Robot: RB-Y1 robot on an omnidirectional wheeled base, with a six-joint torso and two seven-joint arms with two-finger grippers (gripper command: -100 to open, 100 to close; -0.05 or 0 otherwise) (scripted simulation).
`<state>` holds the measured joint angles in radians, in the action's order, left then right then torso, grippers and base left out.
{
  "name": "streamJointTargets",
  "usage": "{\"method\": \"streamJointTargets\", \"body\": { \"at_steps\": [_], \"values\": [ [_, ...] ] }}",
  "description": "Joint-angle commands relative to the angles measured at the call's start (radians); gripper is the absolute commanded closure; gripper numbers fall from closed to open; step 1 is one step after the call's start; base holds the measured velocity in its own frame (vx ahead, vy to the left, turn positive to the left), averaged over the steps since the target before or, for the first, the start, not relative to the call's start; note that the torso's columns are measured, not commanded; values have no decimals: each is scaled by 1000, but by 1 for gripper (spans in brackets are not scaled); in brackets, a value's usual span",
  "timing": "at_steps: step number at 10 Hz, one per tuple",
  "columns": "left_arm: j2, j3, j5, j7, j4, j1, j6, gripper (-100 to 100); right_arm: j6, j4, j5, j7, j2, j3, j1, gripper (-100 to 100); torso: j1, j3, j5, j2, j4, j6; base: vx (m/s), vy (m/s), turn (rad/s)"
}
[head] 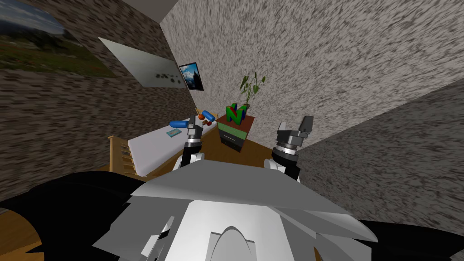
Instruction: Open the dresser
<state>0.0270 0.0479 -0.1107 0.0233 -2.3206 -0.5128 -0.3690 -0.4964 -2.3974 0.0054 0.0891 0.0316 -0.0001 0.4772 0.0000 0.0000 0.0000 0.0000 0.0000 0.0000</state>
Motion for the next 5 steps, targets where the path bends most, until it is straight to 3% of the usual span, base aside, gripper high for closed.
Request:
{"method": "streamJointTargets", "body": {
  "at_steps": [1, 5],
  "values": [
    [0, 0, 0, 0, 0, 0, 0, 0, 0, 0, 0, 0, 0, 0, 0, 0, 0, -82, 0, 40, 41, 0, 0, 0, 0],
    [0, 0, 0, 0, 0, 0, 0, 0, 0, 0, 0, 0, 0, 0, 0, 0, 0, -644, 0, 322, 322, 0, 0, 0, 0]
  ]
}}
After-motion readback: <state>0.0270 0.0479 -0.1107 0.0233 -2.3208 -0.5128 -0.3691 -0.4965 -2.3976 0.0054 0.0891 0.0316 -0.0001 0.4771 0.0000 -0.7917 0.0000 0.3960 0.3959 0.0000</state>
